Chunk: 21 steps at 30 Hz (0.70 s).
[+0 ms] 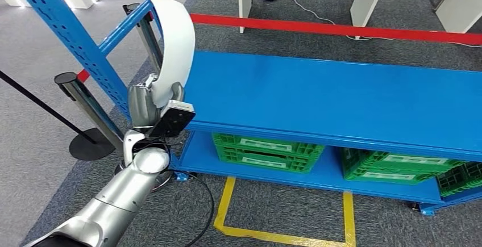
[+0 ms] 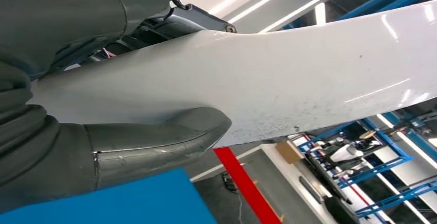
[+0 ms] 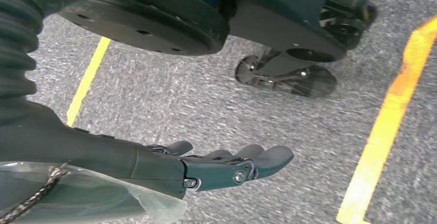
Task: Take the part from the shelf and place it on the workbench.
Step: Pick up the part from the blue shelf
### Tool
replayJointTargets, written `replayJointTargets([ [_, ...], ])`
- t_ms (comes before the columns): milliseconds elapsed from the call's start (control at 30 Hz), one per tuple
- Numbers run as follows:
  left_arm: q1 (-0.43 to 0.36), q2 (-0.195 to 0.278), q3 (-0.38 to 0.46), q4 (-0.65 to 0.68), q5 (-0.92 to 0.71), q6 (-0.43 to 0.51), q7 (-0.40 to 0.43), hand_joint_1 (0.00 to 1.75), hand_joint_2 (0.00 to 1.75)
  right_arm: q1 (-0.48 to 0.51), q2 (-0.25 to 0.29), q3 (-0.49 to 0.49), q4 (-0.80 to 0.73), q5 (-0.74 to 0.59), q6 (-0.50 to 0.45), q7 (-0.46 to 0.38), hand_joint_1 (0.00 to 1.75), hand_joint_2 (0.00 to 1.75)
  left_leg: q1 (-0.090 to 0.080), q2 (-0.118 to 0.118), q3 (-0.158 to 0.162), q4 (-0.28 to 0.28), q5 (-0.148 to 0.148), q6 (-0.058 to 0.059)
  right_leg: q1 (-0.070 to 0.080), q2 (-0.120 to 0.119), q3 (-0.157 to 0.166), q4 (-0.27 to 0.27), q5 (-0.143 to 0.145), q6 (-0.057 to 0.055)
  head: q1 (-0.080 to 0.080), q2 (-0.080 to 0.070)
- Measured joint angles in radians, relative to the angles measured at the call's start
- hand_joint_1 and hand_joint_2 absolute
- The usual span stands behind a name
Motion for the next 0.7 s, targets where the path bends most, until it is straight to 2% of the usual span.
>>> replayJointTargets([
  [33,-0.002,-0.001,0.0,0.0,-0.002,0.001,0.0,1.75,1.75,0.0,0.001,-0.001,0.0,0.0,0.0,0.0,0.0,1.75,-0.002,-0.001,0.034,-0.055,-0.007,0.005,0.001,0.0,-0.007,0.002,0.009,0.006,0.0,0.0],
  [67,-0.004,-0.001,0.0,0.0,-0.003,0.001,0.0,1.75,1.75,-0.001,0.001,-0.001,0.0,0.0,0.0,0.0,0.0,1.75,-0.004,-0.001,0.05,-0.088,-0.017,0.011,0.001,0.0,-0.011,0.002,0.018,0.012,0.001,0.0],
  [133,-0.005,-0.001,0.0,0.0,-0.004,0.002,0.001,1.75,1.75,0.0,0.001,-0.004,0.0,0.0,0.0,0.0,0.0,1.75,-0.006,-0.001,0.045,-0.102,-0.008,0.025,-0.001,0.0,-0.016,-0.003,0.035,0.024,0.001,0.0],
  [167,-0.006,-0.001,0.0,0.001,-0.004,0.001,0.002,1.75,1.75,0.001,0.001,-0.005,0.0,0.001,0.0,0.0,0.0,1.75,-0.005,0.001,0.038,-0.105,0.003,0.033,-0.003,0.001,-0.022,0.001,0.027,0.029,0.001,0.0],
  [200,-0.006,-0.001,0.0,0.001,-0.005,0.001,0.003,1.75,1.75,0.003,0.001,-0.007,0.0,0.001,0.0,0.0,0.0,1.75,-0.004,0.003,0.028,-0.108,0.015,0.041,-0.003,0.003,-0.032,0.017,0.002,0.034,0.002,0.0],
  [233,-0.006,-0.002,0.0,0.001,-0.006,0.001,0.004,1.75,1.75,0.004,0.001,-0.008,0.0,0.001,0.0,0.0,0.0,1.75,-0.002,0.005,0.015,-0.111,0.028,0.048,-0.004,0.004,-0.047,0.055,-0.042,0.037,0.004,0.0],
  [300,-0.004,-0.002,0.0,0.001,-0.006,0.002,0.006,1.75,1.75,0.005,0.001,-0.012,0.0,0.002,-0.001,0.0,0.0,1.75,-0.004,0.006,-0.018,-0.11,0.053,0.056,-0.004,0.005,-0.08,0.18,-0.147,0.042,0.006,0.0],
  [333,-0.002,-0.001,0.0,0.001,-0.006,0.003,0.007,1.75,1.75,0.005,0.001,-0.014,0.0,0.003,-0.001,0.0,0.0,1.75,-0.004,0.006,-0.036,-0.109,0.067,0.056,-0.004,0.005,-0.089,0.244,-0.176,0.044,0.006,0.0],
  [367,0.0,0.001,0.0,0.001,-0.006,0.003,0.008,1.75,1.75,0.004,0.001,-0.015,0.0,0.004,-0.001,0.0,0.0,1.75,-0.005,0.006,-0.054,-0.109,0.08,0.055,-0.004,0.005,-0.087,0.283,-0.178,0.046,0.006,0.0],
  [400,0.002,0.003,0.001,0.001,-0.005,0.003,0.01,1.75,1.75,0.004,0.001,-0.016,0.0,0.005,-0.002,0.0,0.0,1.75,-0.005,0.006,-0.071,-0.108,0.093,0.053,-0.004,0.005,-0.07,0.292,-0.158,0.047,0.007,0.0],
  [433,0.003,0.007,0.002,0.001,-0.003,0.001,0.013,1.75,1.75,0.004,0.001,-0.016,0.0,0.006,-0.002,0.0,0.0,1.75,-0.004,0.006,-0.086,-0.107,0.105,0.05,-0.005,0.005,-0.036,0.267,-0.128,0.047,0.007,0.0],
  [467,0.003,0.011,0.004,0.0,0.0,-0.002,0.016,1.75,1.75,0.004,0.001,-0.017,0.0,0.007,-0.003,0.0,0.0,1.75,-0.004,0.005,-0.099,-0.105,0.116,0.046,-0.006,0.005,0.014,0.211,-0.105,0.046,0.007,0.0],
  [500,0.001,0.017,0.007,-0.001,0.003,-0.007,0.02,1.75,1.75,0.002,0.001,-0.017,0.0,0.009,-0.003,-0.001,0.0,1.75,-0.005,0.005,-0.11,-0.102,0.126,0.042,-0.006,0.005,0.074,0.136,-0.101,0.045,0.007,0.0],
  [533,-0.003,0.024,0.012,-0.003,0.007,-0.013,0.024,1.75,1.75,0.0,0.001,-0.017,-0.001,0.01,-0.004,-0.002,0.0,1.75,-0.006,0.005,-0.119,-0.099,0.135,0.036,-0.005,0.007,0.128,0.061,-0.112,0.042,0.006,0.0],
  [567,-0.009,0.034,0.017,-0.007,0.01,-0.021,0.028,1.75,1.75,-0.001,0.001,-0.017,-0.001,0.012,-0.005,-0.003,0.0,1.75,-0.007,0.005,-0.125,-0.097,0.146,0.03,-0.004,0.008,0.161,0.004,-0.128,0.037,0.006,0.0],
  [600,-0.018,0.046,0.024,-0.012,0.013,-0.03,0.035,1.75,1.75,-0.002,0.001,-0.018,-0.002,0.013,-0.006,-0.003,0.0,1.75,-0.008,0.006,-0.13,-0.097,0.156,0.024,-0.001,0.01,0.176,-0.026,-0.14,0.03,0.006,0.0],
  [633,-0.027,0.06,0.032,-0.018,0.017,-0.04,0.041,1.75,1.75,-0.001,0.002,-0.02,-0.002,0.013,-0.007,-0.003,0.0,1.75,-0.007,0.006,-0.132,-0.099,0.166,0.018,0.0,0.01,0.172,-0.034,-0.141,0.021,0.005,0.0],
  [667,-0.036,0.074,0.04,-0.023,0.021,-0.048,0.047,1.75,1.75,0.001,0.002,-0.022,-0.002,0.014,-0.008,-0.003,0.0,1.75,-0.006,0.006,-0.135,-0.098,0.166,0.012,0.0,0.009,0.162,-0.032,-0.134,0.011,0.006,0.0],
  [700,-0.043,0.087,0.048,-0.029,0.025,-0.055,0.052,1.75,1.75,0.003,0.002,-0.025,-0.002,0.014,-0.009,-0.003,0.0,1.75,-0.004,0.005,-0.14,-0.088,0.147,0.006,0.0,0.007,0.155,-0.031,-0.125,0.0,0.006,0.0],
])
